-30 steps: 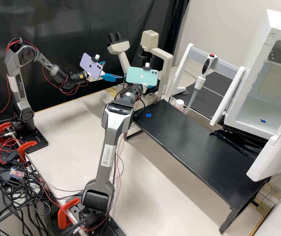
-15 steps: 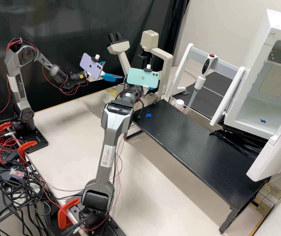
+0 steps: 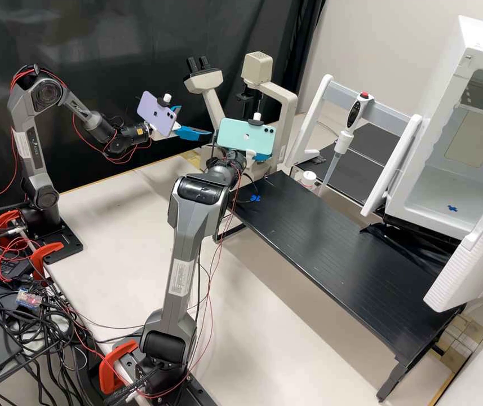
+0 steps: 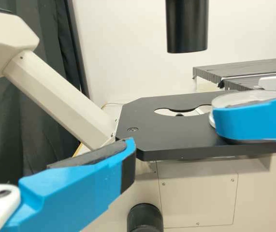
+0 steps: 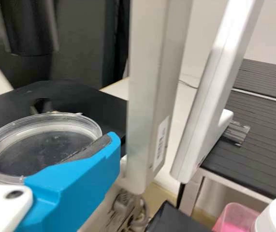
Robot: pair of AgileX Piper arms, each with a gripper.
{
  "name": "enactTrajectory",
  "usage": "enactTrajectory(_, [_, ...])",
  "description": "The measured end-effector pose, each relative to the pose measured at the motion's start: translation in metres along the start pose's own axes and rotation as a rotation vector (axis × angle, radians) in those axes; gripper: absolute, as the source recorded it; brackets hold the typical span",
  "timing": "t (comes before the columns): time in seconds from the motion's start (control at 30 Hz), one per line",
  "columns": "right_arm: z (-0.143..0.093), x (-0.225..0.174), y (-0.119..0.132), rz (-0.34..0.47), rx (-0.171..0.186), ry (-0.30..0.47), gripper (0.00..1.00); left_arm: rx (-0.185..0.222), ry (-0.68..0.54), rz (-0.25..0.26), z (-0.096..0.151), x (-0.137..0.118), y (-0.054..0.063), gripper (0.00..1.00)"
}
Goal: Move the petri dish to the bench
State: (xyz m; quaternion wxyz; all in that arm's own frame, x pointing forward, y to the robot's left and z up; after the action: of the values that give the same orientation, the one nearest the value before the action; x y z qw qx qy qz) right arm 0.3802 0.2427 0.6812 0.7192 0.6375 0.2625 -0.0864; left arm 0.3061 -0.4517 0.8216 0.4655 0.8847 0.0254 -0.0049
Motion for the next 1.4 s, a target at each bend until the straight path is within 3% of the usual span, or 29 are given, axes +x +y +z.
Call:
enactTrajectory(0.17, [-0.002,-0.032,0.003,-0.002,-0.005,0.022,0.0,0.0,0.0,0.0,0.0,0.0,0.0,1.0])
enactTrajectory(0.43, [0.007,-0.079,0.008,0.096,-0.028,0.076,0.0,0.0,0.0,0.0,0.0,0.0,0.0,1.0])
enactTrajectory(0.53, [0.021,-0.094,0.007,0.115,-0.013,0.056,0.0,0.0,0.0,0.0,0.0,0.0,0.0,1.0])
enactTrajectory(0.9, [0.067,-0.124,-0.01,0.114,-0.013,-0.043,0.0,0.0,0.0,0.0,0.0,0.0,0.0,1.0])
enactTrajectory(1.4, [0.086,-0.147,-0.021,0.147,-0.016,-0.061,0.0,0.0,0.0,0.0,0.0,0.0,0.0,1.0])
